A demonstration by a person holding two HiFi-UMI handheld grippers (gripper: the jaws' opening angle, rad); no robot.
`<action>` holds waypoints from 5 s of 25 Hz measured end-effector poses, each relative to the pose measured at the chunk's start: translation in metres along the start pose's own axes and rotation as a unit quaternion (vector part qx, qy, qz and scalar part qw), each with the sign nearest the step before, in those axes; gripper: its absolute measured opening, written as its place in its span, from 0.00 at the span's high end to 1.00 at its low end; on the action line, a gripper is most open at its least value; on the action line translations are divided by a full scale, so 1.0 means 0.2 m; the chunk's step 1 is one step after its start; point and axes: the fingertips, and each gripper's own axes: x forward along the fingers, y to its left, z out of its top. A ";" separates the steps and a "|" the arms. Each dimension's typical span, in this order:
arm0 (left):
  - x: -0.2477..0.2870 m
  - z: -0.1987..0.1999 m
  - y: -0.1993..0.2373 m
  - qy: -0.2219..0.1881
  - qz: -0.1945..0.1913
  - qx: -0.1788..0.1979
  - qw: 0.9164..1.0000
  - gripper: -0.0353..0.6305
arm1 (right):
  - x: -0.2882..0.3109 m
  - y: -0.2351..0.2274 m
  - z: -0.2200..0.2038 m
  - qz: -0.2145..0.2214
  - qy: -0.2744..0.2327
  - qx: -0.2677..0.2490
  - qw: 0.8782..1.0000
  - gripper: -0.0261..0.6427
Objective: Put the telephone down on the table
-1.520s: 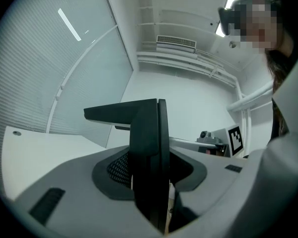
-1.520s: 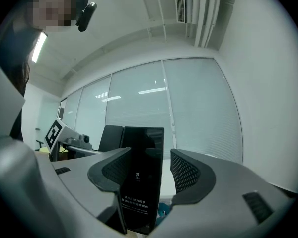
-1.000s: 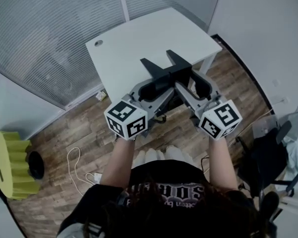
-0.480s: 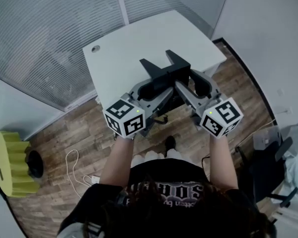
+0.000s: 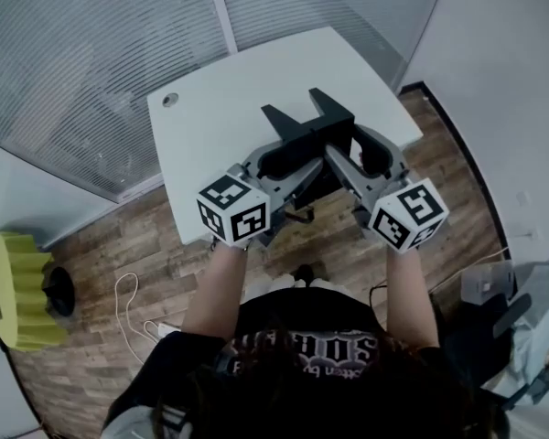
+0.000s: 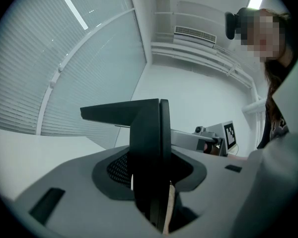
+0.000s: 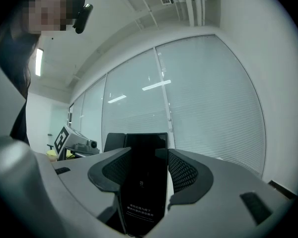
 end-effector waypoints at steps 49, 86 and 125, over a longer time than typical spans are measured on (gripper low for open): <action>0.85 -0.31 1.11 0.134 -0.109 -0.106 0.979 0.70 | 0.75 -1.10 -0.53 -0.122 0.091 0.098 0.983 0.61; 0.95 -0.53 1.51 0.102 -0.049 -0.252 0.961 0.65 | 1.08 -1.33 -0.85 -0.122 0.151 0.127 0.973 0.63; 0.69 -0.54 1.64 0.145 0.082 -0.238 0.957 0.52 | 1.04 -1.27 -0.87 -0.121 0.156 0.131 0.972 0.64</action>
